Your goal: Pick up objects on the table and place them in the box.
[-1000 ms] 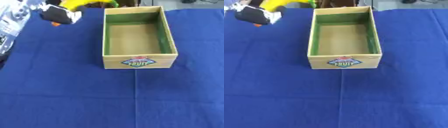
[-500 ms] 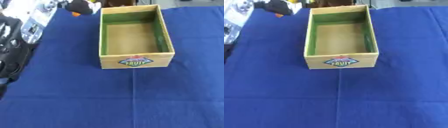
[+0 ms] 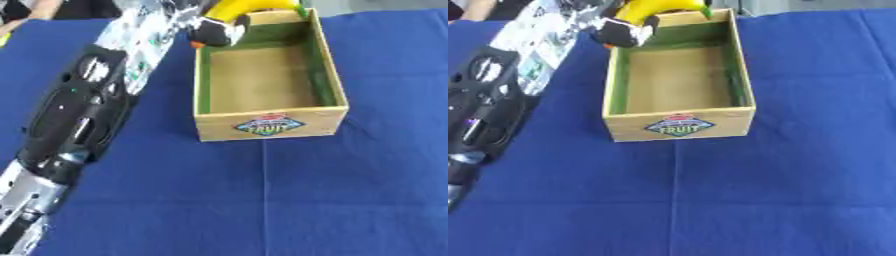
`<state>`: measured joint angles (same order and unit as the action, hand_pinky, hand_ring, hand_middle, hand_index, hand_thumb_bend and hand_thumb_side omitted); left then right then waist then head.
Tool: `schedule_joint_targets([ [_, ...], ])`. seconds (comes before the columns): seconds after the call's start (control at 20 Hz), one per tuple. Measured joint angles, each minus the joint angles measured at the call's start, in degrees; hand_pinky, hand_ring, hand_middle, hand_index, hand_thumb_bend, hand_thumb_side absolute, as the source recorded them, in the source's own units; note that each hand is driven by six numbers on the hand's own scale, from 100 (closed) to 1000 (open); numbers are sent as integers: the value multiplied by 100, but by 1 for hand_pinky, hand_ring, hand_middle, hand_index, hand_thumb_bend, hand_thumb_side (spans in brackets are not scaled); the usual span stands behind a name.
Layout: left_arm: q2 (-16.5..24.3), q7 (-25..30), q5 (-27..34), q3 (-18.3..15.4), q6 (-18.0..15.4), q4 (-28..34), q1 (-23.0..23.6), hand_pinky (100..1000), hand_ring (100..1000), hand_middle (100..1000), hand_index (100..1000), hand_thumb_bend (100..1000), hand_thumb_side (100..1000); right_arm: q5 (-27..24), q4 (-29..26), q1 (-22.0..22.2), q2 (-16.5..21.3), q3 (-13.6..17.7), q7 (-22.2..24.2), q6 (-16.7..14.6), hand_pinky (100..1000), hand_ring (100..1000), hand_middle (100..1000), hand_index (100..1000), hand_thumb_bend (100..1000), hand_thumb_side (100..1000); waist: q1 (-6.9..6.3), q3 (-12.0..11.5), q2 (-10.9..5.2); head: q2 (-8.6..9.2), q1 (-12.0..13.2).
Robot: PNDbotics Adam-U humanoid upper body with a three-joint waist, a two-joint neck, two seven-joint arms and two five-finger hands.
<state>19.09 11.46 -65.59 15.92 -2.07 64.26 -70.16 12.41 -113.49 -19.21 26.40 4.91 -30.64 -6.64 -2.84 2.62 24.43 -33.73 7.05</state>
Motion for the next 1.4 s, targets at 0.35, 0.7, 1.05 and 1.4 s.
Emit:
schedule_joint_targets([
  [0.35, -422, -507, -456, -32, -158, -542, -74, 405, 537, 476, 667, 100, 562, -35, 0, -61, -13, -30, 39, 4, 799, 742, 748, 919, 100, 1000, -13, 68, 70, 40, 73],
  [0.7, -725, -684, -1067, -30, -313, -907, -70, 461, 586, 520, 710, 100, 588, -45, 0, -117, -48, -37, 65, -16, 799, 743, 748, 919, 100, 1000, 15, 107, 87, 64, 119],
  [1.05, -805, -459, -1495, -29, -505, -1072, 5, 587, 751, 727, 935, 259, 745, -58, 0, -147, -64, -37, 68, -18, 799, 742, 748, 919, 100, 1000, 29, 116, 89, 73, 125],
  [1.4, -808, -351, -1619, -41, -443, -975, 44, 636, 799, 775, 978, 433, 818, -73, 0, -146, -94, -38, 84, -21, 798, 742, 748, 919, 100, 1000, 43, 108, 88, 75, 129],
])
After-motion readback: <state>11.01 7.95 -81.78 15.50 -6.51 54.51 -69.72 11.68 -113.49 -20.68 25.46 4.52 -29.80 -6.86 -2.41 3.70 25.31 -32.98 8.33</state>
